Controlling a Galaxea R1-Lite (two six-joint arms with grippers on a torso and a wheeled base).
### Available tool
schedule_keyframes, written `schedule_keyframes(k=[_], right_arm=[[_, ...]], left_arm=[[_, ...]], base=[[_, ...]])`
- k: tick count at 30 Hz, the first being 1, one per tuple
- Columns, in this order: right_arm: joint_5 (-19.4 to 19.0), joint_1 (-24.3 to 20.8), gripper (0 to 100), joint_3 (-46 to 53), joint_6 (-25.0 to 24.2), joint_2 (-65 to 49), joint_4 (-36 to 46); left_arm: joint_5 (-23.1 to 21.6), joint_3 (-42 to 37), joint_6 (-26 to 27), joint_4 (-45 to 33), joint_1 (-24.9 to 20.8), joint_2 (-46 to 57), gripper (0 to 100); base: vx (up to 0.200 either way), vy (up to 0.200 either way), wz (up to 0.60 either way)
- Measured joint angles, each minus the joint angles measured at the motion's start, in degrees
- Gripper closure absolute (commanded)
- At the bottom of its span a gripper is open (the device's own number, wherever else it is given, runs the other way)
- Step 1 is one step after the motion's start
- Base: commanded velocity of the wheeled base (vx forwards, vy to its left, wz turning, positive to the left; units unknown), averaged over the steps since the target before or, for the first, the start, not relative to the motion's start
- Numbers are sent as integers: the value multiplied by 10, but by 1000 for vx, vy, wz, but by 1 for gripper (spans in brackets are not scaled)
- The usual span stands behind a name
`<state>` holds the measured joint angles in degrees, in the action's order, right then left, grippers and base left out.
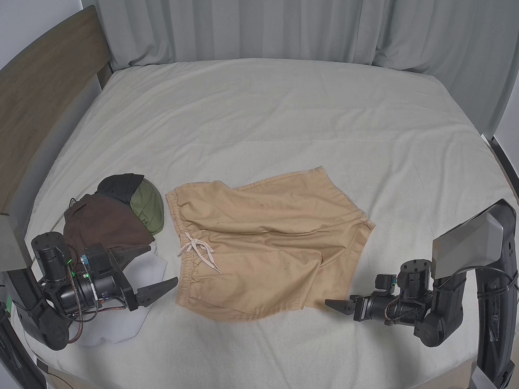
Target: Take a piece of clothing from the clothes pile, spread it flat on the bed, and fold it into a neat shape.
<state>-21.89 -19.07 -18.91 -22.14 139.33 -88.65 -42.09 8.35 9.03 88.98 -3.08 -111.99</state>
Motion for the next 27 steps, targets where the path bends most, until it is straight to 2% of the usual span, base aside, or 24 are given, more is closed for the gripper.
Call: schedule_keyframes(k=[5,12,13,20,27], right_arm=[[32,-21,0,-18,-41,8,0],[45,-32,0,-34,-47,23,-1],[45,-32,100,-35,-47,24,-1],[62,-30,100,-42,-48,31,1],[63,-27,100,-33,-45,35,0]], left_arm=[[0,0,0,0,1,0,0],[0,1,0,0,1,1,0],[0,1,0,0,1,1,0],[0,1,0,0,1,2,0],[0,1,0,0,1,2,0]], base=[[0,0,0],[0,0,0],[0,0,0],[0,0,0],[0,0,0]])
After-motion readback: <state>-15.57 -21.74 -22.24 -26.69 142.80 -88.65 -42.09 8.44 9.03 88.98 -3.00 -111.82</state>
